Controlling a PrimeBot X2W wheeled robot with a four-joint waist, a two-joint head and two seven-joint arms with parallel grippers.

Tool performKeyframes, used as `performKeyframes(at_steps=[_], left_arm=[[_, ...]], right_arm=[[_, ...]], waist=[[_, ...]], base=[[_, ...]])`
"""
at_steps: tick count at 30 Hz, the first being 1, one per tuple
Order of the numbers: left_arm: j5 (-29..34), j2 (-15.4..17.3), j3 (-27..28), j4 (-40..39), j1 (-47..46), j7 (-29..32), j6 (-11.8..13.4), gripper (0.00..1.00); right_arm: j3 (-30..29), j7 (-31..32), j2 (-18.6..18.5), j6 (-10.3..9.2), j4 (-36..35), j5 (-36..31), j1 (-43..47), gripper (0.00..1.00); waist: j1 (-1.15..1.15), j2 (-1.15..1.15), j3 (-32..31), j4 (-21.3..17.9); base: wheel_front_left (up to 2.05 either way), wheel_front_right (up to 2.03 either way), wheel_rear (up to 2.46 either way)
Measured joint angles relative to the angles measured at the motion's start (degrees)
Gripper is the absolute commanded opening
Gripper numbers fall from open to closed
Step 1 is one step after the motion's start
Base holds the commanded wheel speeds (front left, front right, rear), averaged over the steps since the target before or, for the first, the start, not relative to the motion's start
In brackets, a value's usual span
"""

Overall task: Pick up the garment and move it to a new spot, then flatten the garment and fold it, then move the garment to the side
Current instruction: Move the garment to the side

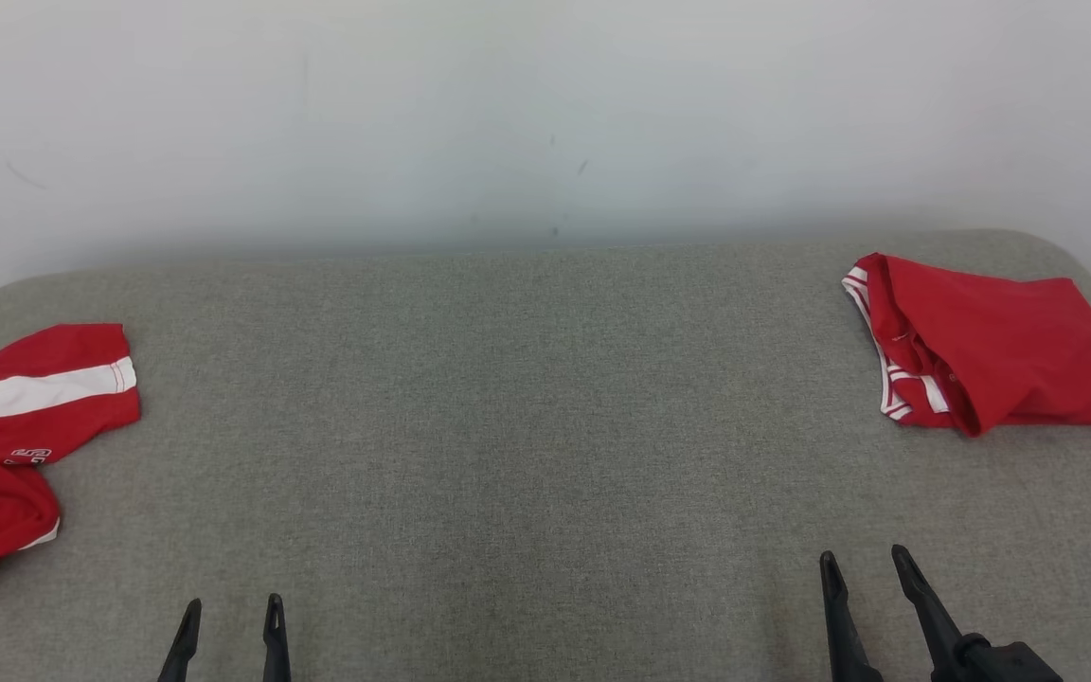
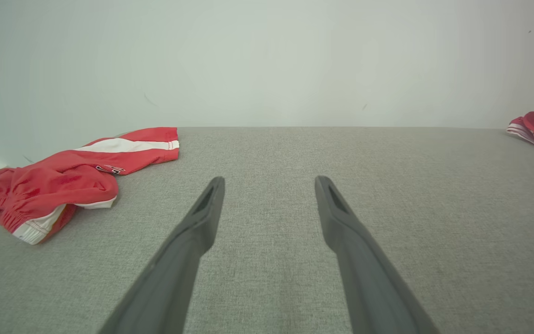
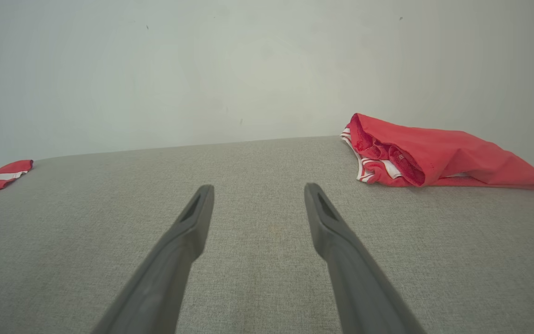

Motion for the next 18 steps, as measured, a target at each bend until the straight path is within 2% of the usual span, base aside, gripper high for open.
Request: performKeyframes(at_steps=[18], left_arm=[[0.09, 0.00, 0.51, 0.33, -0.12, 0.00, -0.52, 1.00]], right_arm=[[0.03, 0.00, 0.01, 0.00, 0.19, 0.08, -0.12, 1.00]], waist=[[0.00, 0.00, 0.41, 0.21]], base=[[0.00, 0.00, 0.00]])
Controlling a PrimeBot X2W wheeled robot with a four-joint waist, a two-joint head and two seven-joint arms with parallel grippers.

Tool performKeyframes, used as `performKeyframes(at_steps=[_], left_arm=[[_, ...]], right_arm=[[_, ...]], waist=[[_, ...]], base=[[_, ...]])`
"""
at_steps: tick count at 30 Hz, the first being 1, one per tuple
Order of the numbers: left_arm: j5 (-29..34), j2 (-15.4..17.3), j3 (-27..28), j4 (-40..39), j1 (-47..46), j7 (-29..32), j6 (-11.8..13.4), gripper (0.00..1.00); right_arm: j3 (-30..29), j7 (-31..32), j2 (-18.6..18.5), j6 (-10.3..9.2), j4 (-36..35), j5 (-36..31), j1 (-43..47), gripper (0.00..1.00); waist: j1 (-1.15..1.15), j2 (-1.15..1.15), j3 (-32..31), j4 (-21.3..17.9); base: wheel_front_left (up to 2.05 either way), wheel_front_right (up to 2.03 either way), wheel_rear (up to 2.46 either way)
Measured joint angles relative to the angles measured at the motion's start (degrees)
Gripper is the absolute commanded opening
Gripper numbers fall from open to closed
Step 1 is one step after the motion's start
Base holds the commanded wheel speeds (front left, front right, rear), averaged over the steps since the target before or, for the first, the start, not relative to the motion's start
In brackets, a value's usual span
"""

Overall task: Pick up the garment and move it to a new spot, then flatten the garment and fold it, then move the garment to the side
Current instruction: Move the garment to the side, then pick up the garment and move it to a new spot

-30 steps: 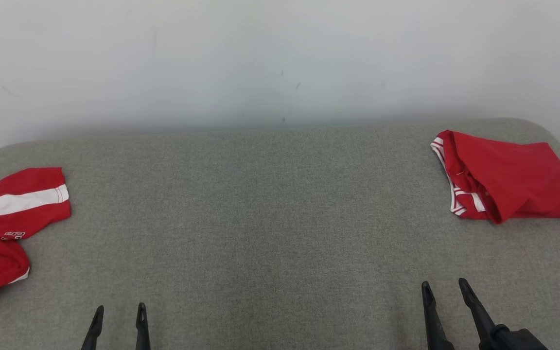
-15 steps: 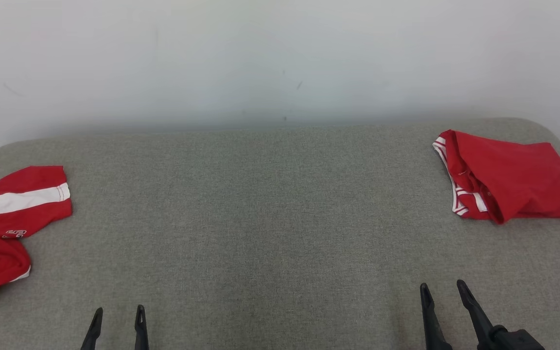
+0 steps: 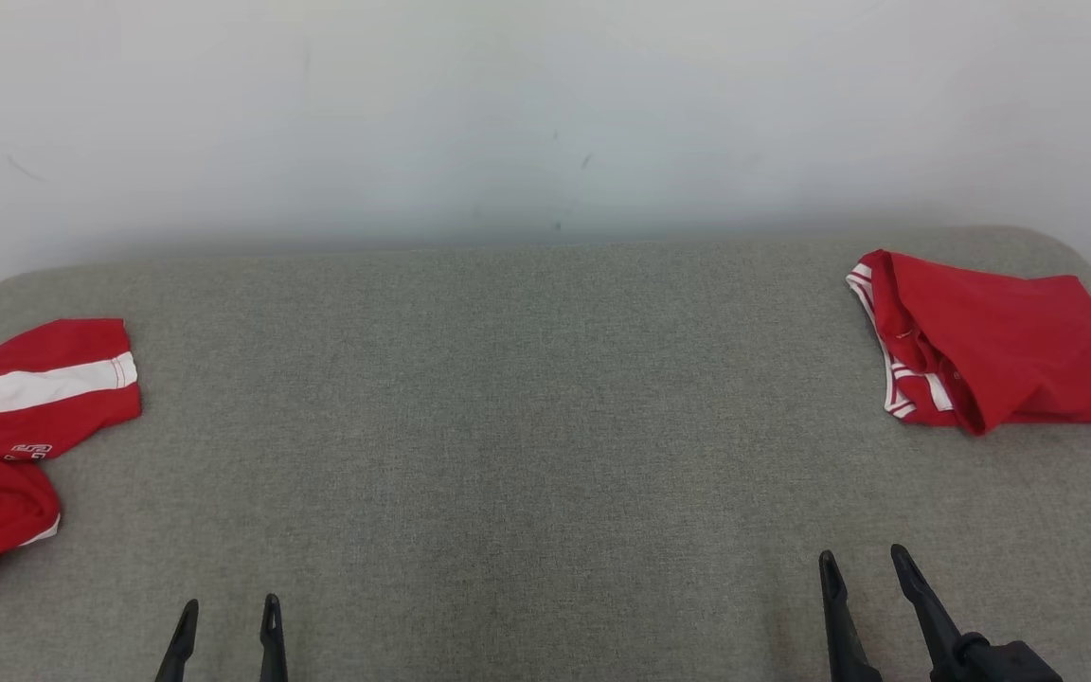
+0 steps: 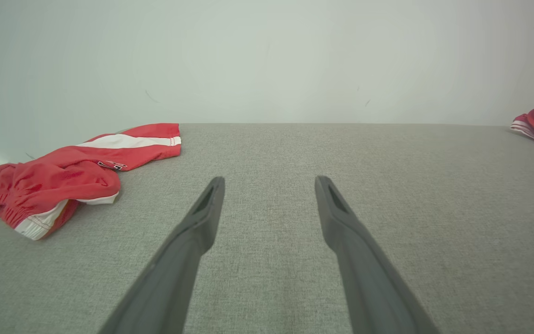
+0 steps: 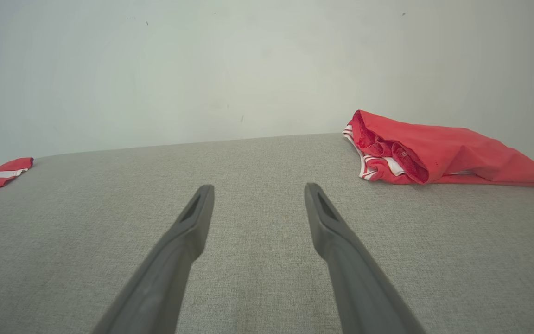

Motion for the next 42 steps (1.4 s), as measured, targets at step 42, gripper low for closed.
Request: performKeyframes(at_steps=[42], left_arm=[[0.37, 0.00, 0.80, 1.11, -1.08, 0.00, -0.51, 1.00]], right_arm=[[-0.46, 0.00, 0.02, 0.00, 0.08, 0.58, 0.05, 1.00]], waist=[[0.00, 0.00, 1.61, 11.11]], base=[[0.00, 0.00, 0.00]])
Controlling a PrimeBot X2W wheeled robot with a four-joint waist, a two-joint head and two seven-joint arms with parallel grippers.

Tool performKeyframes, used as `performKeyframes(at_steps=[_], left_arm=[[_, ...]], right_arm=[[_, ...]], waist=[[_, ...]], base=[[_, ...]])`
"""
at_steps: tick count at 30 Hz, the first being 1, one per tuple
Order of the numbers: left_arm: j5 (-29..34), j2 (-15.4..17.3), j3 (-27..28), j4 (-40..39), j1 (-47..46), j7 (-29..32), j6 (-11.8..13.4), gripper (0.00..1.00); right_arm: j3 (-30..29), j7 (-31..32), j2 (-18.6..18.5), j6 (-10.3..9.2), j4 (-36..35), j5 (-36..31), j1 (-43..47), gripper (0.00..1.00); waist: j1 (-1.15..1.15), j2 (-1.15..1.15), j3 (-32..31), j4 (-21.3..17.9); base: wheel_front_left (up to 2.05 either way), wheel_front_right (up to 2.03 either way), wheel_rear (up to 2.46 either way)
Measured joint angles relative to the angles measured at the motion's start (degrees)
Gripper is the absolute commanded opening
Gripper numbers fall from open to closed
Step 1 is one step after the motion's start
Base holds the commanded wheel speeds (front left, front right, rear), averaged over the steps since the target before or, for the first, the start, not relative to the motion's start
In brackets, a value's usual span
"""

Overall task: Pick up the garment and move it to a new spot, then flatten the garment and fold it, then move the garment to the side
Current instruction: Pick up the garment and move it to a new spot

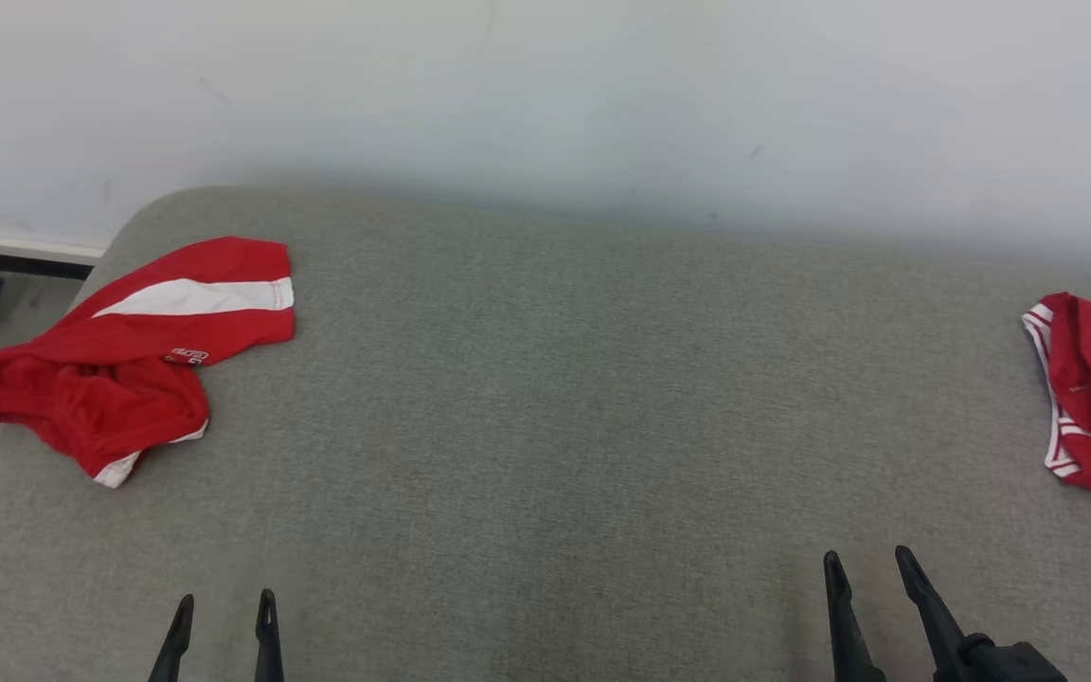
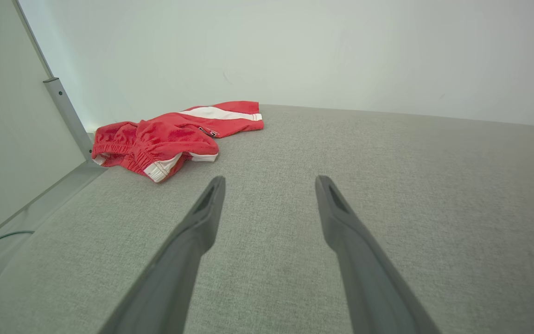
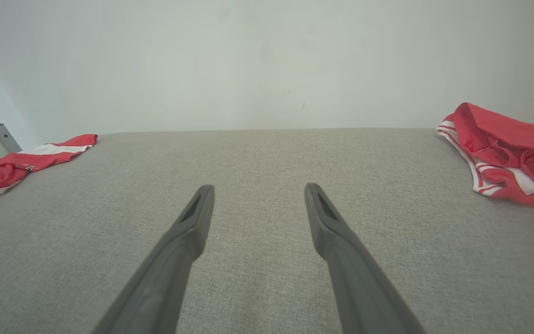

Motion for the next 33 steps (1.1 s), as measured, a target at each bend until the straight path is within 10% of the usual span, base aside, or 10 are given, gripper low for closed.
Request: performKeyframes(at_steps=[33], left_arm=[[1.07, 0.01, 3.53, 1.20, 2.49, 0.00, -1.03, 1.00]], right_arm=[[2.13, 0.00, 0.03, 0.00, 2.25, 2.53, 1.05, 1.00]], waist=[[0.00, 0.00, -4.18, 16.85]], base=[[0.00, 0.00, 0.00]])
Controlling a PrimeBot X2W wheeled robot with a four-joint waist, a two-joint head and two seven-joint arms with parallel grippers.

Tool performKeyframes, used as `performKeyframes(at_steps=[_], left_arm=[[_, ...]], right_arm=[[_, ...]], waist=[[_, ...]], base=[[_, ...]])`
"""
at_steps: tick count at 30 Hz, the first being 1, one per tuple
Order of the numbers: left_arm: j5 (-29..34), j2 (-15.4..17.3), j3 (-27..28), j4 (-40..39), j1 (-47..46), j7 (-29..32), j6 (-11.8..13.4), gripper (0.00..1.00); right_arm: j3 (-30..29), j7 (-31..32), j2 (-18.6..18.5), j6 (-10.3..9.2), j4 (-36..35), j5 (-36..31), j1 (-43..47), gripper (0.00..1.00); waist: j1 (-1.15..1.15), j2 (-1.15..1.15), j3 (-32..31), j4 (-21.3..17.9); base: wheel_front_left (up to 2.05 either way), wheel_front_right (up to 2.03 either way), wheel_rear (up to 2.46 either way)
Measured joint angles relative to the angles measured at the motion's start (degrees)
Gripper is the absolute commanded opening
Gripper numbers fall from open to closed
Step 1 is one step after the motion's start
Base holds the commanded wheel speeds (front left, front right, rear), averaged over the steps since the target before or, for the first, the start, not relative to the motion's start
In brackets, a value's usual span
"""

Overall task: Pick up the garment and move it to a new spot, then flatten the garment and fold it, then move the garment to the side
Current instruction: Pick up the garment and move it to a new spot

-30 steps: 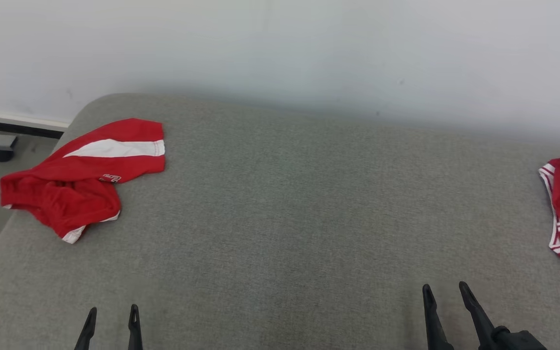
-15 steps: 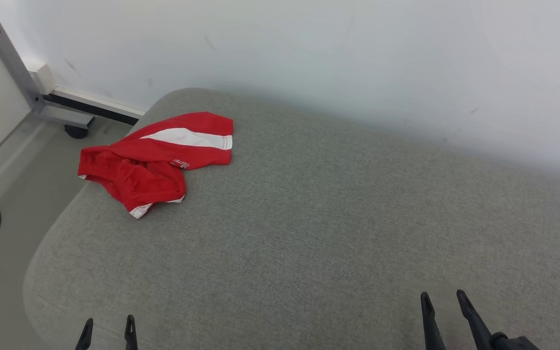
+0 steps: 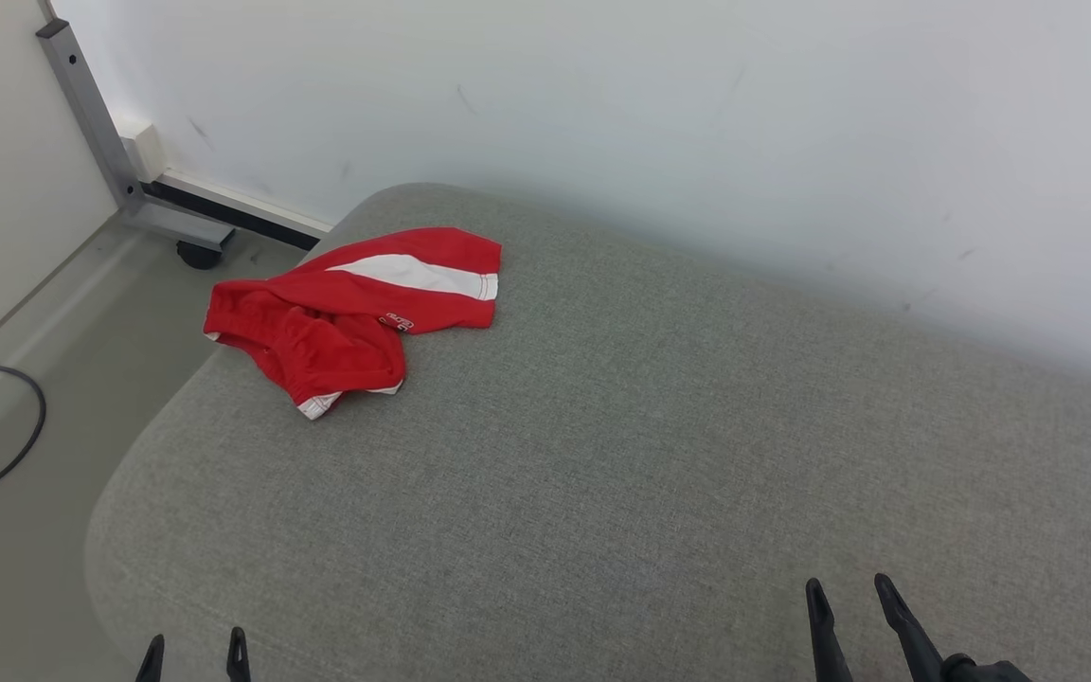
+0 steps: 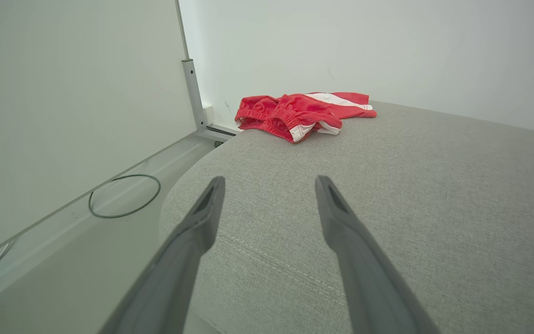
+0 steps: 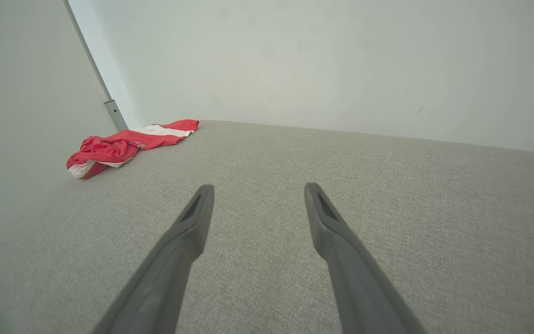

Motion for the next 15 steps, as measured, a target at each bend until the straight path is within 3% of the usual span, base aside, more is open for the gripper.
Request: performKeyframes(at_steps=[9, 15], left_arm=[[0.22, -0.01, 0.18, 0.53, -0.20, 0.00, -0.20, 1.00], [-0.26, -0.01, 0.52, 1.58, -5.44, 0.00, -0.43, 1.00]], right_arm=[[0.00, 0.00, 0.00, 0.00, -0.05, 0.16, 0.23, 1.00], [0.13, 0.00, 0.00, 0.00, -0.37, -0.47, -0.88, 1.00]], waist=[[0.00, 0.00, -0.18, -0.81], [0.00, 0.00, 1.31, -1.52]], base=[[0.00, 0.00, 0.00], [0.00, 0.00, 0.00]])
